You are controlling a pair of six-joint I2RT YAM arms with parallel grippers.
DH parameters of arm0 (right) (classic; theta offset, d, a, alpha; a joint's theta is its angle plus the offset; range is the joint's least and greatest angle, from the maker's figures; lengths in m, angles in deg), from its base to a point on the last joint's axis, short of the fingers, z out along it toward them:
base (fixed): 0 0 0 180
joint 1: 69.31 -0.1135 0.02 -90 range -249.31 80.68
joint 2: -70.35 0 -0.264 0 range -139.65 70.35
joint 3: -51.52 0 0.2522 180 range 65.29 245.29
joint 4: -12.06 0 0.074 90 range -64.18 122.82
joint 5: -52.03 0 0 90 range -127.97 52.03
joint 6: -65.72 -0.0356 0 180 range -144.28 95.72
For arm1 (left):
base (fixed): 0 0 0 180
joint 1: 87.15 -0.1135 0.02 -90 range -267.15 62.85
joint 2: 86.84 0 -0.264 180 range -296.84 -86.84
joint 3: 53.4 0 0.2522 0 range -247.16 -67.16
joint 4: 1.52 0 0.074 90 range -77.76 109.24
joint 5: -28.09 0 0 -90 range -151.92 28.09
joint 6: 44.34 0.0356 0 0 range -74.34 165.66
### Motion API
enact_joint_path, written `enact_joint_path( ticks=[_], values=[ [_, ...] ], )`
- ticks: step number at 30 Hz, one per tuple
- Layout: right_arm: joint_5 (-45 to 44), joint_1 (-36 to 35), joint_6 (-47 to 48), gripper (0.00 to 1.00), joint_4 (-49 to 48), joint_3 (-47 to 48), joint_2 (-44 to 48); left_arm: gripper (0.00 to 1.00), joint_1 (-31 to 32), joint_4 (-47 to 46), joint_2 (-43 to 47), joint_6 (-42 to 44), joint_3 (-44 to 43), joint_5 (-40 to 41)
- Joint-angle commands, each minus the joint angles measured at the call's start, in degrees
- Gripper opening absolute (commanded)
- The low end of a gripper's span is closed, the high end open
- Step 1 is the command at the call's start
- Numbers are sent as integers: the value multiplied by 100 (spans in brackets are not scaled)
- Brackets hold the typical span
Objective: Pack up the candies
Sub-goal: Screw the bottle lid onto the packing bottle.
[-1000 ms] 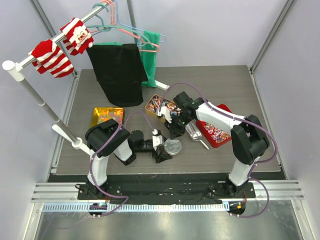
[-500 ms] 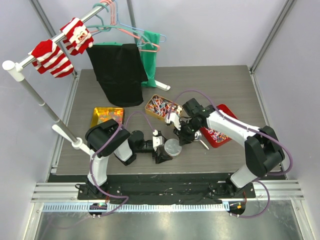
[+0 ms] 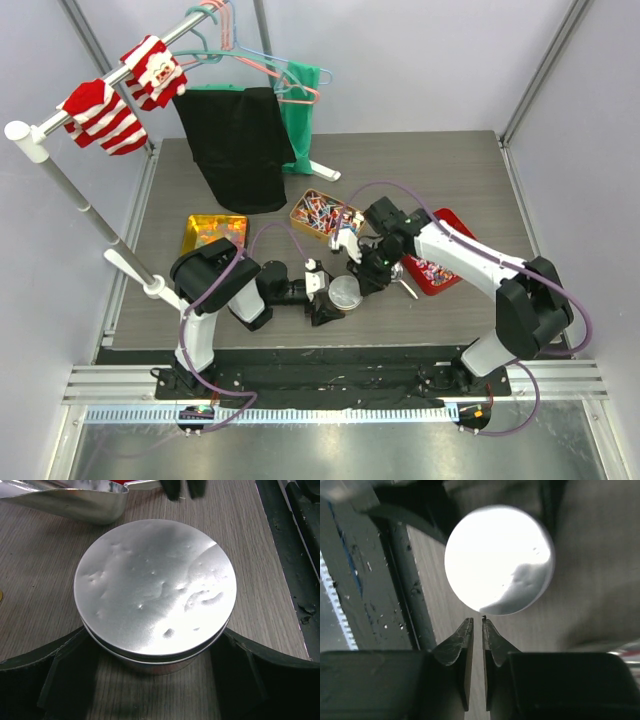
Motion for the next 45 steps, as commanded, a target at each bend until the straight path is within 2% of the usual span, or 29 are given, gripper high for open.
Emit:
enact_joint_path(
  ticks=[1,7,16,29,33,45],
  values=[
    [-19,26,-74,22,-273,879,-195,87,-52,-1077,-121,287,-3,356],
    [244,17,-74,30,-406,1652,-1057,87,-52,-1077,-112,313,6,374],
    [578,-18,84,31,-213,2101,-1691,87,-52,-1077,-104,322,6,382],
    [535,-18,181,29,-168,1496,-1568,88,-52,-1077,-112,322,-3,400],
    [412,9,199,22,-186,1250,-1384,88,-52,-1077,-112,322,6,400],
    [139,88,137,18,-160,318,-742,88,-52,-1060,-121,313,-11,461]
  ],
)
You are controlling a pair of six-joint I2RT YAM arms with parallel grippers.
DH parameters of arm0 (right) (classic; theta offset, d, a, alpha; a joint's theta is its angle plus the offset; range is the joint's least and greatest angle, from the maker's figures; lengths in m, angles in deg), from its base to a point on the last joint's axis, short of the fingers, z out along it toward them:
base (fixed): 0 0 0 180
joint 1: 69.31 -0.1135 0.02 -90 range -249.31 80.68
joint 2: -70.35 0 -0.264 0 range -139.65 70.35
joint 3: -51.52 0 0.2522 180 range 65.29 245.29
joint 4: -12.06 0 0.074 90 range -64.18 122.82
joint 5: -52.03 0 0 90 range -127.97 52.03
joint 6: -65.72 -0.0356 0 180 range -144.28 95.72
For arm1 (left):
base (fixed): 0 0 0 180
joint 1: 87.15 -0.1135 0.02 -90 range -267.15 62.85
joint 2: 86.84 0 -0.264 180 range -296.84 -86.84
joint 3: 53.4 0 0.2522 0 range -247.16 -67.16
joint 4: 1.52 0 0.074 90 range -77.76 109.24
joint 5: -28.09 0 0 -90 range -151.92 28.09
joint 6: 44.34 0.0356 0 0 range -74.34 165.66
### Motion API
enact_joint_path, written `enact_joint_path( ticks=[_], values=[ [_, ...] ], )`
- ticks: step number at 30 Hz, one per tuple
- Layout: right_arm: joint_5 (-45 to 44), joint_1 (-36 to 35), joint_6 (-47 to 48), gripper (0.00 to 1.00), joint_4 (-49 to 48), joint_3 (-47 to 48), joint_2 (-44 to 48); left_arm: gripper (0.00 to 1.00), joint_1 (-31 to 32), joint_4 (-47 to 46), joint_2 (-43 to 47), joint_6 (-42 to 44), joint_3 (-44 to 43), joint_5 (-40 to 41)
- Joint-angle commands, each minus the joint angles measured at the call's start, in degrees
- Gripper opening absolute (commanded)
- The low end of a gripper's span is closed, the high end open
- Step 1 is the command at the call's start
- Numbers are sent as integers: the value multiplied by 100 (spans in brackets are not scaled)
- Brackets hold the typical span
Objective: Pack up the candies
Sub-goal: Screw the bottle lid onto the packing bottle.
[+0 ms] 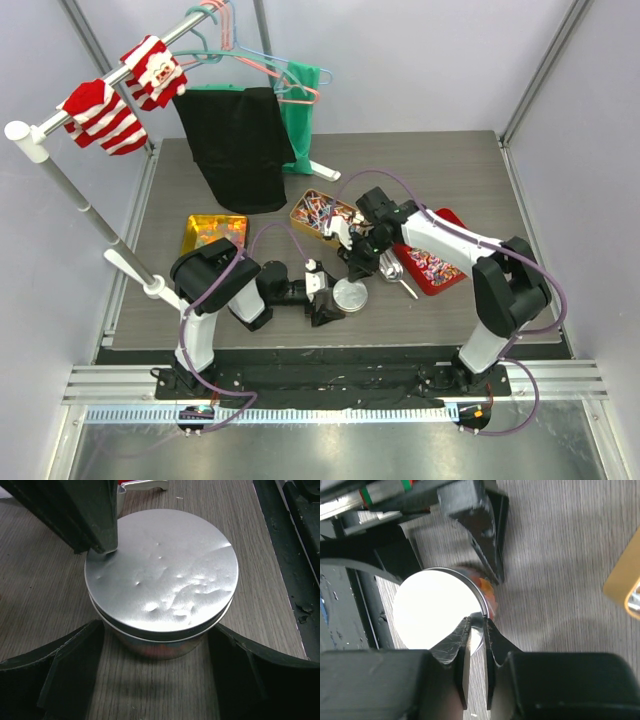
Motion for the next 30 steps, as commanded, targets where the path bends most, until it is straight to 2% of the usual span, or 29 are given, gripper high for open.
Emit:
enact_joint_path(
  ticks=[1,5,8,14,23,30],
  values=[
    [-103,-83,-9,18,572,-378,244,88,-58,-1060,-121,311,-11,492],
    [-139,-74,-9,18,564,-554,358,89,-50,-1077,-77,302,15,361],
    [-104,-83,-88,18,424,-528,332,96,-58,-1077,-68,232,50,-155],
    [-86,-74,-115,18,344,-387,165,100,-50,-1077,-86,-128,-2,-843],
    [-51,-74,-159,18,204,-378,148,100,-32,-1077,-183,-576,-169,-958],
    [-33,-83,-194,18,168,-369,156,100,135,-1033,-218,-472,-231,-861]
  ],
)
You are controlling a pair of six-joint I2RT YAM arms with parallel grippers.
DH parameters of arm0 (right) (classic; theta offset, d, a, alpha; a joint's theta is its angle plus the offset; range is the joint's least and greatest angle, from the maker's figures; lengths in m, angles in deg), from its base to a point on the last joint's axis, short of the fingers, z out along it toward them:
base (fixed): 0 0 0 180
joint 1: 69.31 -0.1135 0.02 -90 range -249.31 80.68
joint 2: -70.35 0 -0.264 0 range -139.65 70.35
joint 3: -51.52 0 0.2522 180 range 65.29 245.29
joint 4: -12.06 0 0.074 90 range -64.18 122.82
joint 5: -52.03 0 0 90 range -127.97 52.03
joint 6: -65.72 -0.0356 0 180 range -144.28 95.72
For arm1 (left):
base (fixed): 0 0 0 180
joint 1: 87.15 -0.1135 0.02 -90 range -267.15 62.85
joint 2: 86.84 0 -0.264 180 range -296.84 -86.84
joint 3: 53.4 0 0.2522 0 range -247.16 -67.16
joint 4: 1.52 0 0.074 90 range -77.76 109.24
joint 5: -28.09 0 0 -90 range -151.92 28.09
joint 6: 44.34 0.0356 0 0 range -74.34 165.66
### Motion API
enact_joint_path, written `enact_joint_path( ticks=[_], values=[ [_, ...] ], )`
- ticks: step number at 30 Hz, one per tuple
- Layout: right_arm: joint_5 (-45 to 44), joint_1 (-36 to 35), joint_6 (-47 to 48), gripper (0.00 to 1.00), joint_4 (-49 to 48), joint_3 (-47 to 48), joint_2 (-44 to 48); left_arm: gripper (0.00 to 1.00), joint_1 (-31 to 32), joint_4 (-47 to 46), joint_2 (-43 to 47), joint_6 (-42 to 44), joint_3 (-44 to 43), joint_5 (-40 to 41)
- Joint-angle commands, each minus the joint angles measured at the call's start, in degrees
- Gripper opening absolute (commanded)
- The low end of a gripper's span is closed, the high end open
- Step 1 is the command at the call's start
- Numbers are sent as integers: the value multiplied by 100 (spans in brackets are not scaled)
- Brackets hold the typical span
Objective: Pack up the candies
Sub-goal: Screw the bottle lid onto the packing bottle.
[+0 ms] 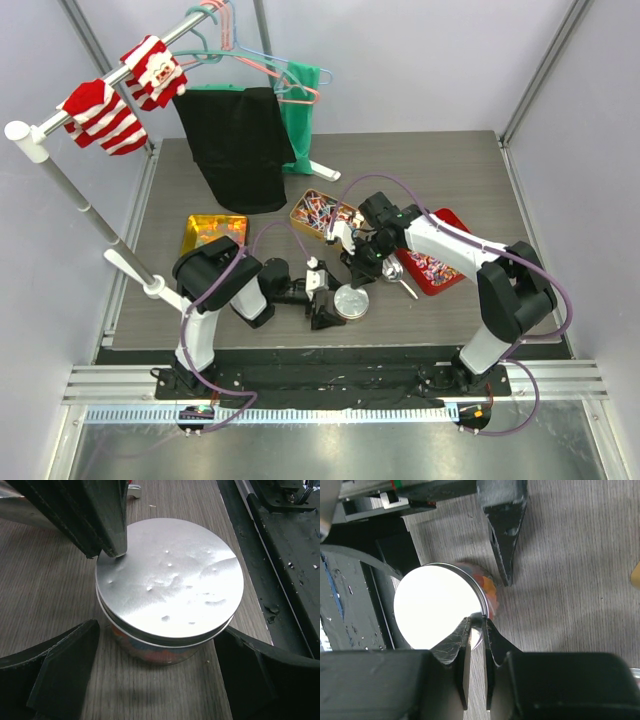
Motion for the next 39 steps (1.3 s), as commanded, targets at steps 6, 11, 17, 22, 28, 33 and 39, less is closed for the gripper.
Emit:
enact_joint_path(
  ticks=[6,11,17,22,28,33,39],
  values=[
    [-66,-105,-72,18,111,-2,-106,92,236,-891,-98,418,-3,209],
    [-119,-131,-54,18,164,191,-149,81,236,-829,-98,612,23,402],
    [-75,-131,51,17,340,674,-422,79,236,-732,-98,849,5,885],
    [4,-140,113,17,410,780,-598,79,236,-460,-45,1034,-47,1377],
    [-154,-131,131,16,437,385,-317,78,227,-345,-19,1121,-91,1711],
    [-312,-87,104,15,498,-10,8,77,192,-301,16,921,-144,2019],
    [-365,-43,78,15,630,-414,447,76,60,-319,17,708,-214,2116]
  ],
)
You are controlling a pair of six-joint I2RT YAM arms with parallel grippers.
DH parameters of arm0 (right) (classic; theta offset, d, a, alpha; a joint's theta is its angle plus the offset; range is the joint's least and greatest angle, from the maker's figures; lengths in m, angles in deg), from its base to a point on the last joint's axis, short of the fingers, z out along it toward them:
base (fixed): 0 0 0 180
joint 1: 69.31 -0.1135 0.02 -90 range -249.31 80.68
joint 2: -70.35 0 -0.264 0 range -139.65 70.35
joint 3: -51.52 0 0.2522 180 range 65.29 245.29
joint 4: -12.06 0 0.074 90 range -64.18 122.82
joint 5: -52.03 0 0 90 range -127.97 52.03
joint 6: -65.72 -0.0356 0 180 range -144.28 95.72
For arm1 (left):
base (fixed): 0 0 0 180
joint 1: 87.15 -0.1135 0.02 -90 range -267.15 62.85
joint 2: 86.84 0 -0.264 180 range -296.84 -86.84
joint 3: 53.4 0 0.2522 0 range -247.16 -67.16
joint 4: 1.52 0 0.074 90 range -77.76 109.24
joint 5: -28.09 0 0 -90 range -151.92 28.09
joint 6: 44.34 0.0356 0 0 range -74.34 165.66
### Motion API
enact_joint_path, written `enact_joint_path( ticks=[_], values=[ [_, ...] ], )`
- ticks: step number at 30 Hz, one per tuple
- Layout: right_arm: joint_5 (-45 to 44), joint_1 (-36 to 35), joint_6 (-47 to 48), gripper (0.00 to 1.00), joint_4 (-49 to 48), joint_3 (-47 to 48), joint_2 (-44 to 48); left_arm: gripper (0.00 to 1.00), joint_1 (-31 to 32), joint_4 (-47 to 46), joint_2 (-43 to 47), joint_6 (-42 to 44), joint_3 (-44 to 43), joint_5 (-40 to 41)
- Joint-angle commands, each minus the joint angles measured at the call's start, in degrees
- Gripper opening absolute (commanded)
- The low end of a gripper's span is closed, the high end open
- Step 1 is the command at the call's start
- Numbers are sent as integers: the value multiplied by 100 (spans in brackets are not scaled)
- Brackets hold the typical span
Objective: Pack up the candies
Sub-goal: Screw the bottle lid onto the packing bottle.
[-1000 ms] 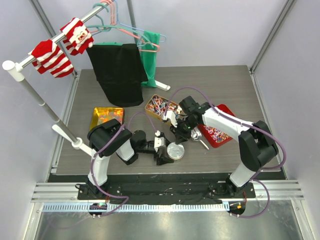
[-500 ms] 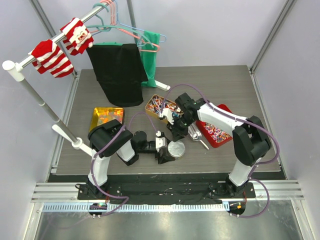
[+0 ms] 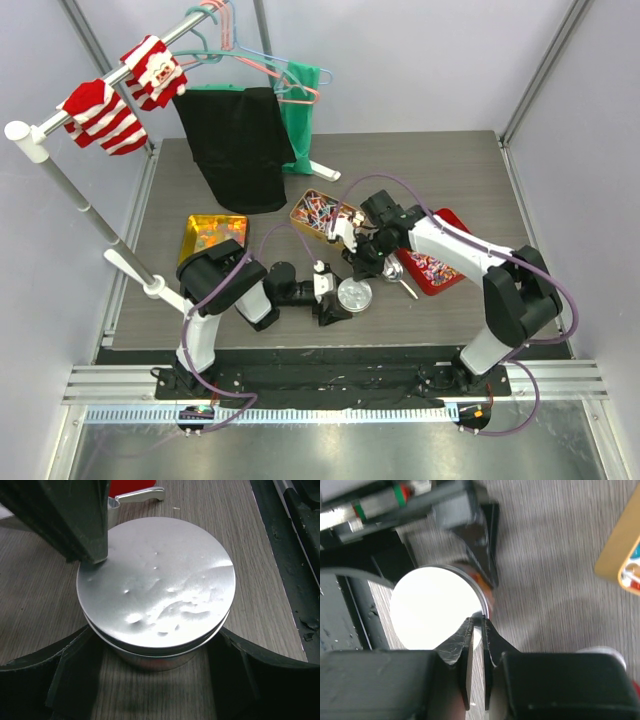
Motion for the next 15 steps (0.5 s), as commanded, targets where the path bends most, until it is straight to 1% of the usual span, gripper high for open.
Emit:
enact_joint_path(
  ticks=[1,9,15],
  values=[
    [7,-43,-58,15,831,-456,362,76,-255,-339,14,215,-120,1096],
    [121,-43,-84,14,901,-861,565,76,-255,-339,14,214,-129,1113],
    [-222,-17,-84,15,691,-572,925,76,-246,-339,6,241,-120,1061]
  ],
)
